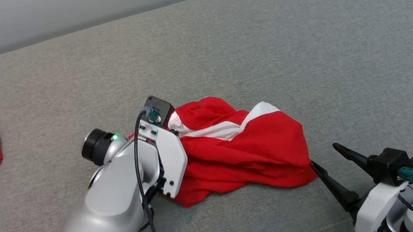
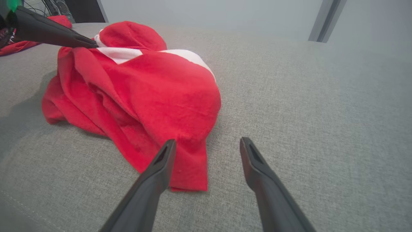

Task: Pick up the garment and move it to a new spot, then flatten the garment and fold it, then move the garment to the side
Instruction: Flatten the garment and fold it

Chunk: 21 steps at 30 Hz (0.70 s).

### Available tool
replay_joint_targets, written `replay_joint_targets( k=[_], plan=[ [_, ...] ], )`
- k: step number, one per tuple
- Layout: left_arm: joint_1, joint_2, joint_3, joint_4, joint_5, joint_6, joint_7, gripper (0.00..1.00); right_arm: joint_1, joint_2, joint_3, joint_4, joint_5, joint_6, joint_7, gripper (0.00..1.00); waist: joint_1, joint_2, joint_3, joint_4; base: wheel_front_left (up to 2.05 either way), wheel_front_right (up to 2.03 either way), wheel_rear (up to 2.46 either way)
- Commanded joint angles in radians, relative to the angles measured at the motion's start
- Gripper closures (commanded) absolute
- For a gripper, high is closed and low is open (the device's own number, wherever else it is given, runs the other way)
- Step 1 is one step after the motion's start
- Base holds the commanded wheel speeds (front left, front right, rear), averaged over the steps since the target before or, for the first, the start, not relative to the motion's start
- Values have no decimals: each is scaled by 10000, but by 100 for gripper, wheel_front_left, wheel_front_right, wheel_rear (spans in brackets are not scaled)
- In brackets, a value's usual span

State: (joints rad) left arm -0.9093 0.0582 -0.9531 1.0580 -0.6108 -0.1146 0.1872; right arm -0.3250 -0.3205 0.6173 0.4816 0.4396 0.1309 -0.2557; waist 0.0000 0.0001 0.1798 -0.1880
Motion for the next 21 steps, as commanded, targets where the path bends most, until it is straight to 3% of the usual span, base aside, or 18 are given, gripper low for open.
replay_joint_targets(
  k=[1,6,11,12,13,18,21],
  plan=[
    [297,452,214,-592,-178,113,-276,100,327,-204,-78,-188,14,-2,-61,0,0,-1,-224,471,0,0,0],
    [1510,791,170,-1960,-409,395,-73,100,568,-229,-193,-199,-63,-2,-61,0,0,-1,-232,936,0,0,0],
    [2809,1616,197,-4731,-486,1419,393,100,509,-190,-213,-267,-144,-2,-61,0,0,-1,-105,1154,0,0,0],
    [3003,1826,254,-5420,-424,1726,353,59,480,-183,-221,-281,-151,-2,-61,0,0,-1,-73,1163,0,0,0],
    [3186,2050,307,-6104,-345,2026,329,0,461,-175,-226,-298,-163,-2,-61,0,0,-1,-50,1161,0,0,0],
    [3703,3168,599,-9016,122,3285,530,0,466,-163,-264,-303,-163,-2,-61,0,0,-1,39,1122,0,0,0],
    [3666,3655,785,-10013,415,3783,698,0,477,-148,-259,-282,-154,-2,-61,0,0,-1,75,1068,0,0,0]
  ],
)
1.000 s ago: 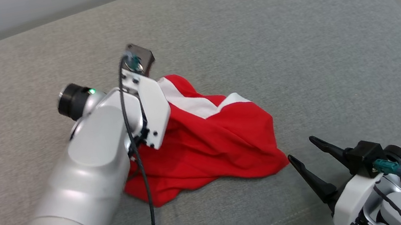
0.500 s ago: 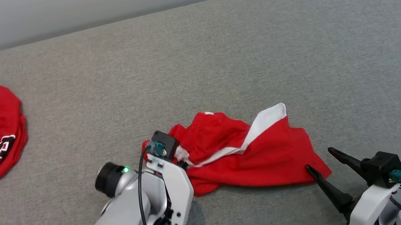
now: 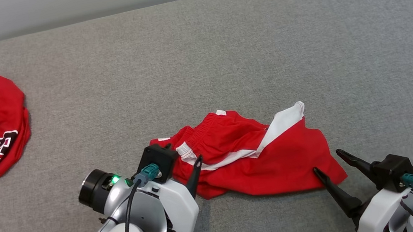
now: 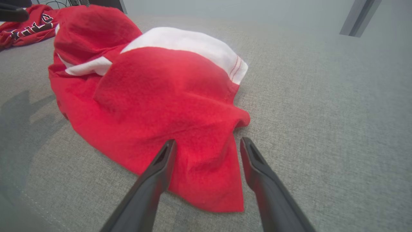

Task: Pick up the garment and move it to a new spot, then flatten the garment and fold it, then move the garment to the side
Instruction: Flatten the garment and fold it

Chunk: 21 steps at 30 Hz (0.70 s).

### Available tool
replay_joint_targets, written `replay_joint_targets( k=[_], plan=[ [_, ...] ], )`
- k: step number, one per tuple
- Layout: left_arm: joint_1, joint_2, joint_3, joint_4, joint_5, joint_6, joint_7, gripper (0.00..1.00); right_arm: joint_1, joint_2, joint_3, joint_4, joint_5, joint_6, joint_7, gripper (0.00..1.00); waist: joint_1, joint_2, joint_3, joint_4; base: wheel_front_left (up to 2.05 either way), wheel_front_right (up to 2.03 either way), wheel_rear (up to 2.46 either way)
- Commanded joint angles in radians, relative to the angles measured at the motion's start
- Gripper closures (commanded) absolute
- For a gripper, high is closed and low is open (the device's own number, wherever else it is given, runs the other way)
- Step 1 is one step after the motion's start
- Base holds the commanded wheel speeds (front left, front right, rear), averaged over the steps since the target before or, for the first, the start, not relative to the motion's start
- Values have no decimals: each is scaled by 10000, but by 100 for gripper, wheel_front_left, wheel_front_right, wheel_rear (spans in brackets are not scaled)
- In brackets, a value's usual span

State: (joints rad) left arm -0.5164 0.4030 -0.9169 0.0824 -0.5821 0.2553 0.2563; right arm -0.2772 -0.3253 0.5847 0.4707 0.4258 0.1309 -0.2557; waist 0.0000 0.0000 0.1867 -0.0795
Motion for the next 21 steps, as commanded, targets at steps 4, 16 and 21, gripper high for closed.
replay_joint_targets(
  k=[4,16,21],
  plan=[
    [-485,541,488,-696,257,233,392,0,-62,-26,126,-157,17,-2,-61,0,0,0,42,-161,0,0,0],
    [-1679,825,-57,852,511,-808,1319,0,-270,17,254,-237,104,-2,-61,0,0,0,219,-697,0,0,0],
    [-1770,773,-198,1292,364,-1073,1554,0,-261,8,208,-249,128,-2,-61,0,0,0,253,-860,0,0,0]
  ],
)
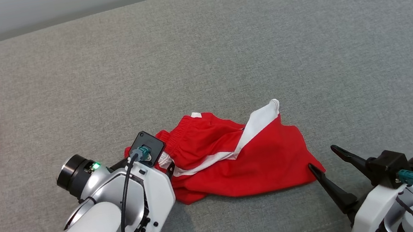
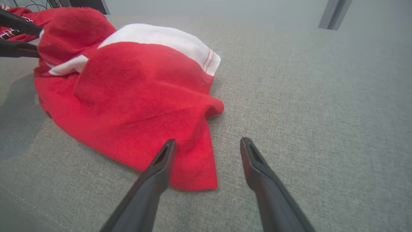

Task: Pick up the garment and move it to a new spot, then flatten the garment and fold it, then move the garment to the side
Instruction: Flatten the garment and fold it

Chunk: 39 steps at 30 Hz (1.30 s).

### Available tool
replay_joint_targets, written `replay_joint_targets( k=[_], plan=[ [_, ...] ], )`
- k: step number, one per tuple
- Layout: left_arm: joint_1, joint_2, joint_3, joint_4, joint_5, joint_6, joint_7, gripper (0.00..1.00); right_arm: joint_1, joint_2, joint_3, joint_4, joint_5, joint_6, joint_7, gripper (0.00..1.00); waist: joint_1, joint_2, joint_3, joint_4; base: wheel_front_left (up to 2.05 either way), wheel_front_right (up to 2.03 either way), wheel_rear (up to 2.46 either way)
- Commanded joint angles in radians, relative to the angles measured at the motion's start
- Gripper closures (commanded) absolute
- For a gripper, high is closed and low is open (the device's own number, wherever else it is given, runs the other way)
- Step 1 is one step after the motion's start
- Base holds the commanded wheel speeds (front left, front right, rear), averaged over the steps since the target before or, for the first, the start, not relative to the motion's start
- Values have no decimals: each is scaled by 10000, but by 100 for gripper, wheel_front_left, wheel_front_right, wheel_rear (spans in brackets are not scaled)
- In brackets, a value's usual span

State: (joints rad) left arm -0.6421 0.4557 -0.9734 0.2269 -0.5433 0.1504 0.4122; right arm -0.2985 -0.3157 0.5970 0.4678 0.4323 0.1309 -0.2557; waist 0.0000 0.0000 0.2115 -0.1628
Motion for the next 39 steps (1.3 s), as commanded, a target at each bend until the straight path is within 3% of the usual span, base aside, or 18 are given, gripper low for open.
replay_joint_targets(
  k=[1,2,3,9,15,20,25,31,37,38,39],
  plan=[
    [-510,229,362,-118,-78,-66,14,38,-49,-88,86,-223,67,-2,-61,0,0,0,7,-55,0,0,0],
    [-499,196,368,-104,-135,-94,3,66,-49,-86,81,-226,71,-2,-61,0,0,0,7,-79,0,0,0],
    [-477,163,352,-86,-180,-112,-7,100,-36,-83,65,-229,74,-2,-61,0,0,0,-7,-117,0,0,0],
    [-326,215,285,-236,-289,-108,104,100,42,-102,19,-209,65,-2,-61,0,0,0,-95,-116,0,0,0],
    [261,543,480,-1020,-607,208,33,100,-107,13,-165,-199,372,-2,-61,0,0,0,-255,-49,0,0,0],
    [1070,1111,732,-2078,-956,621,-16,100,-551,127,-356,-226,1853,-2,-57,0,0,0,-277,207,0,0,0],
    [1741,1684,861,-3150,-1052,1057,-25,100,-1198,-226,120,-338,3764,-2,446,0,0,0,-192,622,0,0,0],
    [1968,1742,862,-3747,-1024,1318,-80,100,-1797,-1037,1332,-1277,5586,-2,1092,0,0,0,20,1143,0,0,0],
    [1968,1578,855,-3777,-1005,1415,-216,100,-2227,-1603,2236,-1459,6171,-2,1319,0,0,0,130,1291,0,0,0],
    [1956,1543,847,-3761,-1005,1412,-234,100,-2284,-1648,2368,-1399,6210,-2,1335,8,0,0,132,1322,0,0,0],
    [1946,1510,841,-3743,-1011,1409,-250,100,-2340,-1680,2489,-1342,6243,-2,1332,24,0,0,134,1348,0,0,0]
  ],
)
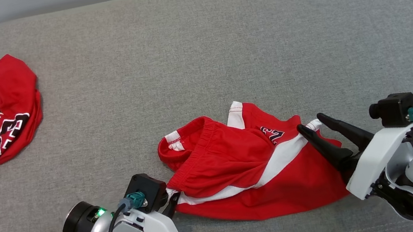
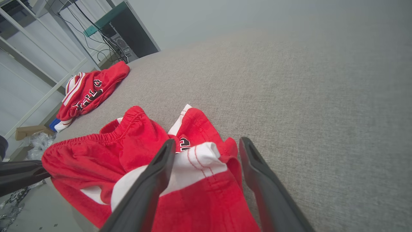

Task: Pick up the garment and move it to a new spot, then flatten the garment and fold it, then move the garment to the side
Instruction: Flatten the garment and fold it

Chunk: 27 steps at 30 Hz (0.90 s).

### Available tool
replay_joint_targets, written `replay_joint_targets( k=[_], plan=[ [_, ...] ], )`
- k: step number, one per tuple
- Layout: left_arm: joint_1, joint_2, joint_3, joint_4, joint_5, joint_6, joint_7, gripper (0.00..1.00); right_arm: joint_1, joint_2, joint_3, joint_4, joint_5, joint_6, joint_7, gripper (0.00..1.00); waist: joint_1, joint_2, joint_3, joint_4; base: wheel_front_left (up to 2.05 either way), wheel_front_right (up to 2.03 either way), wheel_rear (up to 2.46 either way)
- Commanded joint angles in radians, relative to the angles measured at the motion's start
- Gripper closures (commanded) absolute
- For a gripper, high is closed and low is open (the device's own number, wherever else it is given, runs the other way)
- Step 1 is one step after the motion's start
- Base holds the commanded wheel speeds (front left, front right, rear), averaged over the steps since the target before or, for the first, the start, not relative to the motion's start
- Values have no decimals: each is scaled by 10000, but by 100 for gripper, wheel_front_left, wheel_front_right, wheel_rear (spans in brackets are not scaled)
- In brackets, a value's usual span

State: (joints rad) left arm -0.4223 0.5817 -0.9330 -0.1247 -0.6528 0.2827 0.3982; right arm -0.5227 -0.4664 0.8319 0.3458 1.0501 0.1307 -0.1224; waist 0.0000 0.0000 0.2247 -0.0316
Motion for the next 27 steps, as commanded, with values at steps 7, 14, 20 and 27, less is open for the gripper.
replay_joint_targets(
  k=[7,14,20,27],
  plan=[
    [-240,19,592,-182,-78,97,-486,100,-251,-406,747,32,177,0,-290,100,0,0,-32,94,0,0,0],
    [274,-596,1796,-463,-1973,-445,-1639,100,-443,-733,140,-238,228,0,-1125,100,0,0,-212,-101,0,0,0],
    [357,-903,3432,-725,-5199,-1722,-1460,100,-947,-1147,-1725,-969,-304,0,-1383,100,0,0,-520,-429,0,0,0],
    [-64,-222,4718,-1614,-8134,-2666,112,100,-1090,-1434,-3306,-1375,-1088,0,-1391,100,0,0,-1175,-735,0,0,0]
  ],
)
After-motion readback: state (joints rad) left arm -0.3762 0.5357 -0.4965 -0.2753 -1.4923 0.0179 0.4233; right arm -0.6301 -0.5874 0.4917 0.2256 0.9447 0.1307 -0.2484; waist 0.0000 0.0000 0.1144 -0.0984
